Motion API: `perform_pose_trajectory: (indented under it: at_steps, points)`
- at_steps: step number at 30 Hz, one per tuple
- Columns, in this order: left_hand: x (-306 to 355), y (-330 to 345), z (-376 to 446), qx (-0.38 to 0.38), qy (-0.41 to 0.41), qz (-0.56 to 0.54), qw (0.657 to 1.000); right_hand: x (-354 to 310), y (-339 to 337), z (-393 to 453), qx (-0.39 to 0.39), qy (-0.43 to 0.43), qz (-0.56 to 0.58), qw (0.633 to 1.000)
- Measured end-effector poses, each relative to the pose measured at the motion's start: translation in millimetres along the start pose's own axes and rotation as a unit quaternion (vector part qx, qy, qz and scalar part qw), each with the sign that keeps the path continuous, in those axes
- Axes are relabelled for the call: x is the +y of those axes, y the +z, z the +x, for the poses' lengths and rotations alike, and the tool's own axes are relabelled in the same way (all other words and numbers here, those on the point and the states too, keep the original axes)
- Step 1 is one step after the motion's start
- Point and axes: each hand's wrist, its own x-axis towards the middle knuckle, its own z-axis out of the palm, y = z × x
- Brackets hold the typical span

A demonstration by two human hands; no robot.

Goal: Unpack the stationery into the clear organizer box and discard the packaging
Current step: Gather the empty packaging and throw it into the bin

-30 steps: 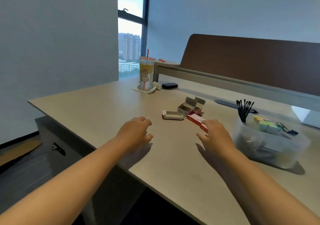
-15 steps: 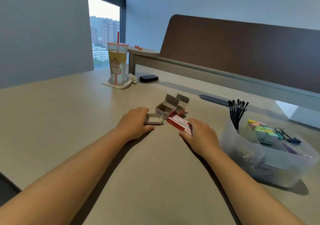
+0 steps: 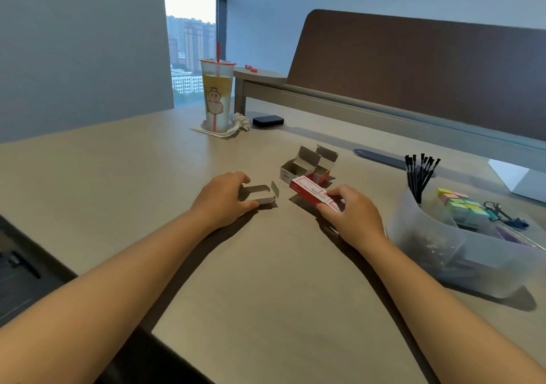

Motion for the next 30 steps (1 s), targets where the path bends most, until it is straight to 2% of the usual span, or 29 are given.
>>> perform_pose_trajectory:
  at_steps: [8,12,17,24,30]
  points:
    - [-41.0,-59.6,-92.2,0.084,-0.052,-0.045,0.994,-82.2,19.6,-41.6,-0.035,-0.066,0.127,0.989]
    - [-85.4,-98.7,-156.1,0.14,-0.115,-0.016,0.983,-152.2,42.0,-68.3,-0.082,-0.131,0.169,0.974]
    - [-149.7,-133.1,-244.9,0.197,-0.201,0.016,0.959,-235.8,81.3,-114.8,-0.133,-0.227,0.167,0.95]
    - [-248.6,-113.1,-341.4,0.147,-0.365,0.021,0.919,-298.7,164.7,-169.5,-0.209,-0.351,0.026,0.913]
    - [-315.6,-50.9,-373.0,0.066,-0.453,-0.004,0.889,-286.8,254.4,-192.1,-0.332,-0.299,-0.022,0.894]
